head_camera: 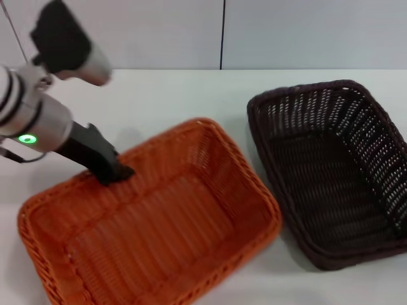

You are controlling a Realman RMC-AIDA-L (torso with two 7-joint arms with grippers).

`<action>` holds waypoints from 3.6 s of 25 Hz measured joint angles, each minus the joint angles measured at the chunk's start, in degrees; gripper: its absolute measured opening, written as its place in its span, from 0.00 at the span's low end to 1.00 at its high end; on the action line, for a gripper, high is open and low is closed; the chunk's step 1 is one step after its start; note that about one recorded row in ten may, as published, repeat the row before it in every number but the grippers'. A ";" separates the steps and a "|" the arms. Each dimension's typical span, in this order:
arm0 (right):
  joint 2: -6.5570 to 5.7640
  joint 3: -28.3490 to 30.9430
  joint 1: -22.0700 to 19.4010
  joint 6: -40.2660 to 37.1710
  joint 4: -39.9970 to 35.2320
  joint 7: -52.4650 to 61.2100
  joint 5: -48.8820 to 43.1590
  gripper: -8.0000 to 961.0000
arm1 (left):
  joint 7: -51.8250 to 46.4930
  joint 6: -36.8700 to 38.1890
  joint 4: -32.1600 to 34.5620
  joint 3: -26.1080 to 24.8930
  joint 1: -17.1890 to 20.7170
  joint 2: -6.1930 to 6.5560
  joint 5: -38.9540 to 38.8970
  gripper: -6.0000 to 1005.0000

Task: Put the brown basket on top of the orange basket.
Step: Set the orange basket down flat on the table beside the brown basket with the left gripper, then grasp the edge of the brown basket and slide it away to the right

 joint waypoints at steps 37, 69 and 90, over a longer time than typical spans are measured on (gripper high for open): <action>-0.27 0.20 0.59 0.68 -0.98 0.03 0.00 0.77 | -12.58 -7.89 -13.93 8.07 -8.85 -0.66 -13.71 0.18; -0.34 0.99 1.36 3.54 -1.67 0.12 0.01 0.77 | -7.64 -4.87 -4.31 -4.09 -1.11 -0.08 -25.52 0.72; -1.55 -13.28 -3.74 5.87 -27.17 42.59 -24.16 0.77 | 62.55 4.19 -36.44 -10.18 17.35 -0.29 -93.04 0.81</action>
